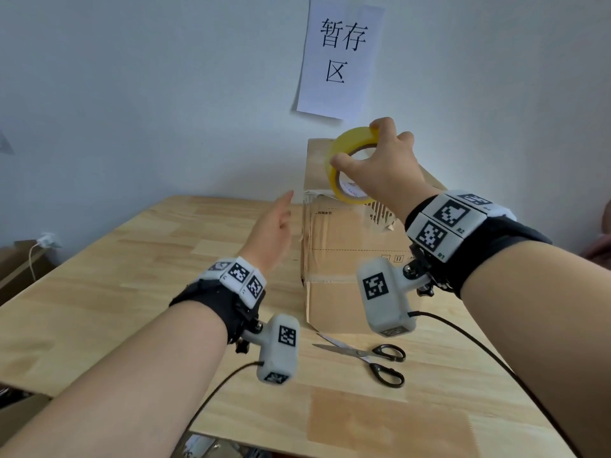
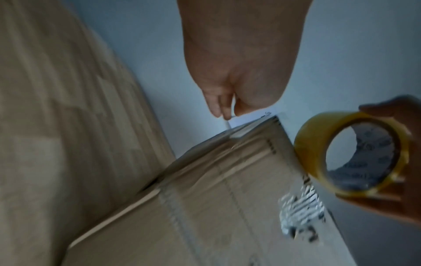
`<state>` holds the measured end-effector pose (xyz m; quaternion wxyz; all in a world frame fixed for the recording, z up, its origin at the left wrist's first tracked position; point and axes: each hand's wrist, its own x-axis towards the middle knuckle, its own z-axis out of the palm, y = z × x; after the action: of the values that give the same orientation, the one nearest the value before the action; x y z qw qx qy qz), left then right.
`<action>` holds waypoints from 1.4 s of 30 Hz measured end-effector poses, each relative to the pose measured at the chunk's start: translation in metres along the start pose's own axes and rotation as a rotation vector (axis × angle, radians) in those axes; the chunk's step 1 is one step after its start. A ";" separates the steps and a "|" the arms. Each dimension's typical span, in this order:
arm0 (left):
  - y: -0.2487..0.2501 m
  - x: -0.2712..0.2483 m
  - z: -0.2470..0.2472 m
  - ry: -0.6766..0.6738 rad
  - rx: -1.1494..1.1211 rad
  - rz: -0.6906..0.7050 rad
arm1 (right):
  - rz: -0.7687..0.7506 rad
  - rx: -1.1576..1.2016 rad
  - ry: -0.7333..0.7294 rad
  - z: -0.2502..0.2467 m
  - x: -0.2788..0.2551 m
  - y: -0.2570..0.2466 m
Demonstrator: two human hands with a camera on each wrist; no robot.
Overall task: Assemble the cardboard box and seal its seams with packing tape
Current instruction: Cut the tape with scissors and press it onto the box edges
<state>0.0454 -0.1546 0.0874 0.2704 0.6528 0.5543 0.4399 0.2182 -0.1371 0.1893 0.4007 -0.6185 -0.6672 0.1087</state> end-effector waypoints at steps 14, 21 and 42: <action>0.016 0.015 0.004 -0.045 0.078 0.208 | -0.048 0.071 0.062 -0.022 -0.011 0.011; 0.005 0.016 0.003 -0.067 0.089 0.216 | -0.071 0.138 0.061 -0.016 -0.016 0.019; 0.003 0.031 0.005 0.026 0.153 0.330 | -0.014 0.310 0.107 -0.007 -0.016 0.039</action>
<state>0.0512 -0.1254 0.0964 0.1368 0.7479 0.4750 0.4431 0.2507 -0.1461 0.1625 0.5271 -0.5495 -0.6243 0.1748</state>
